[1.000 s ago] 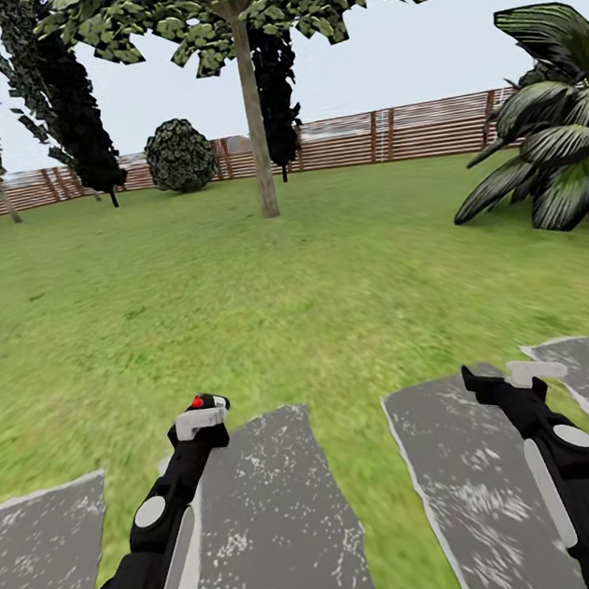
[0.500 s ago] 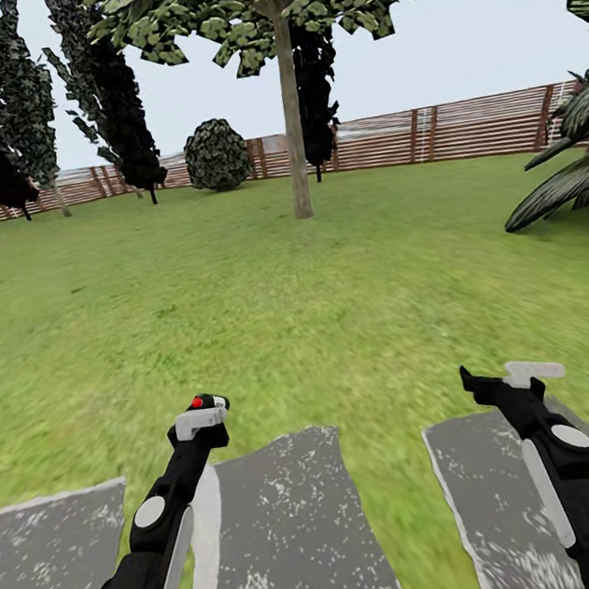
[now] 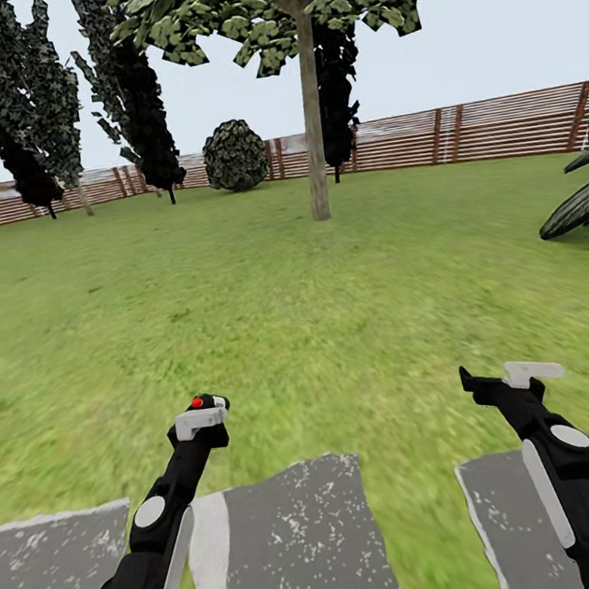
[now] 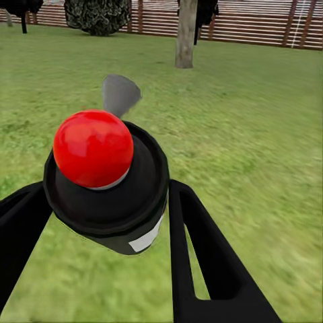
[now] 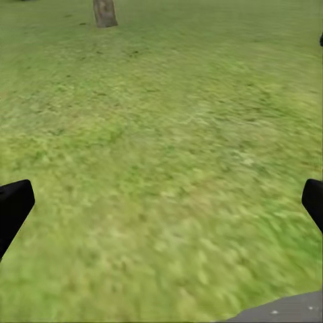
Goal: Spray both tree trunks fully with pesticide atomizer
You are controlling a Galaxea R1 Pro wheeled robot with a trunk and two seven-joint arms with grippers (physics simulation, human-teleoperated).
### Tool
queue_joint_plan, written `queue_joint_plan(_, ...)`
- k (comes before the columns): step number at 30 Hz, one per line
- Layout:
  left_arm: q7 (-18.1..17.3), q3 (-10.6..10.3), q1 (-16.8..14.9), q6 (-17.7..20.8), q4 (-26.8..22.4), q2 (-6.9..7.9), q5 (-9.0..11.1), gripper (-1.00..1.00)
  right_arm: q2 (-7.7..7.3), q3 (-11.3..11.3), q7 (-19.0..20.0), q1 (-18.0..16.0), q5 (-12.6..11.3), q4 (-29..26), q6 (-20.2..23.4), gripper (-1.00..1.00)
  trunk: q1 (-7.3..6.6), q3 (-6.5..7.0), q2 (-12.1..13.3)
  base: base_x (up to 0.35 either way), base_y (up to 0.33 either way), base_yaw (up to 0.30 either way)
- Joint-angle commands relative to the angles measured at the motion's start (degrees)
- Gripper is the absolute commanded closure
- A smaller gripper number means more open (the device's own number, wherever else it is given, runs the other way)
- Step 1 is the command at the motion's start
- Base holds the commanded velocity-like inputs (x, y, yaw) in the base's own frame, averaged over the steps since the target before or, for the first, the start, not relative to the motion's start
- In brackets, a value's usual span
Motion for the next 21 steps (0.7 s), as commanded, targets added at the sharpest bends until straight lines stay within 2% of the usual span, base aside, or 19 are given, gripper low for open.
queue_joint_plan(1, -0.2, 0.0, 0.0, 0.3, -0.1, -0.01, 0.4, 1.0, 0.0, 0.0, 0.1, 0.0, 0.0, -0.1, 0.3, -1.0, 0.02, -0.04, 0.0, 0.329, 0.0, 0.002)
queue_joint_plan(21, -0.2, 0.0, 0.0, 0.3, -0.1, -0.01, 0.4, 1.0, 0.0, -0.3, 0.1, 0.0, 0.0, -0.2, 0.3, -1.0, 0.02, 1.61, 0.0, 0.329, 0.0, 0.0)
